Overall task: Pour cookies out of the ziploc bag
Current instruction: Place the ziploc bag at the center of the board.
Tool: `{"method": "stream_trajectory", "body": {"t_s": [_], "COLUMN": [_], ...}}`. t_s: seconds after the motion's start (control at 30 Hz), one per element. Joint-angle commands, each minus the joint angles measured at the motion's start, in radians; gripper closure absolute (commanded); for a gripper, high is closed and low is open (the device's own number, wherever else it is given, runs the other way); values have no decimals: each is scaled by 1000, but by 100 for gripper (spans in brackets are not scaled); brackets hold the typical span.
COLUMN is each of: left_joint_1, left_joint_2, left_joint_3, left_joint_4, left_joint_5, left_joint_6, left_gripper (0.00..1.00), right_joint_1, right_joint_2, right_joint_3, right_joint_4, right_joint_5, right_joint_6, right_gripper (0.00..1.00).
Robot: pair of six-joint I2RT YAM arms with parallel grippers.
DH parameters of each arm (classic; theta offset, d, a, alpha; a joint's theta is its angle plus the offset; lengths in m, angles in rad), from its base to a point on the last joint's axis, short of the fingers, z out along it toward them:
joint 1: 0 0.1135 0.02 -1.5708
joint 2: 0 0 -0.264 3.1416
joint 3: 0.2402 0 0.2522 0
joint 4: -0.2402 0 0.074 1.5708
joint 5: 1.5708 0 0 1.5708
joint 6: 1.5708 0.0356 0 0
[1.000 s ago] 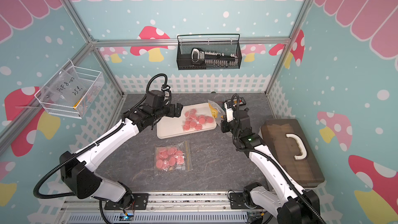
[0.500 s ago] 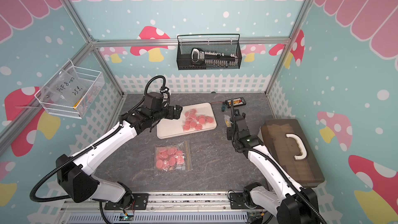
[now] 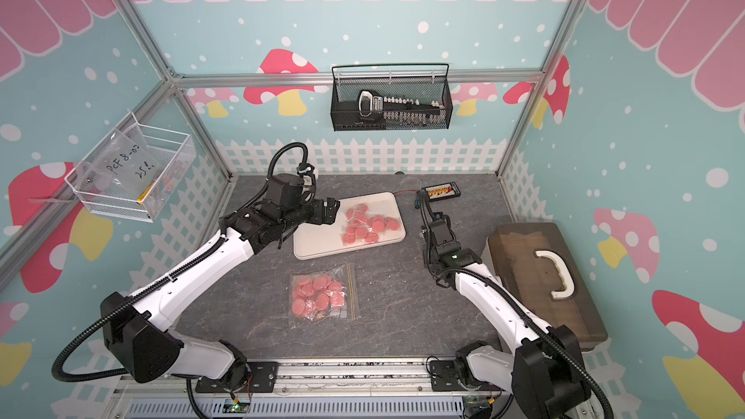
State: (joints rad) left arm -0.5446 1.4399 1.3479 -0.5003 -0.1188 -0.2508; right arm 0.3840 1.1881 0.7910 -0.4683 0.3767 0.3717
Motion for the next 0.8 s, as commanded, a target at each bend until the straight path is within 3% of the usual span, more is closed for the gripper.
{"method": "stream_trajectory", "body": {"t_s": [0.0, 0.2, 0.4, 0.77], "left_joint_1": [12, 48, 77, 103], "left_joint_2": [-37, -48, -51, -80], "left_joint_3": [-19, -31, -55, -109], "left_joint_4": [-33, -53, -77, -130], "left_joint_5": [-7, 15, 55, 129], "left_joint_6": [-7, -29, -56, -67], "left_gripper": [1, 1, 1, 6], "right_joint_1": [13, 31, 41, 42], "right_joint_2": [-4, -10, -17, -75], "right_joint_3": [-37, -55, -50, -44], "right_joint_4": [6, 10, 26, 89], "right_joint_5": [-37, -98, -145, -435], "right_joint_6": [28, 47, 26, -42], "right_gripper": [76, 43, 25, 21]}}
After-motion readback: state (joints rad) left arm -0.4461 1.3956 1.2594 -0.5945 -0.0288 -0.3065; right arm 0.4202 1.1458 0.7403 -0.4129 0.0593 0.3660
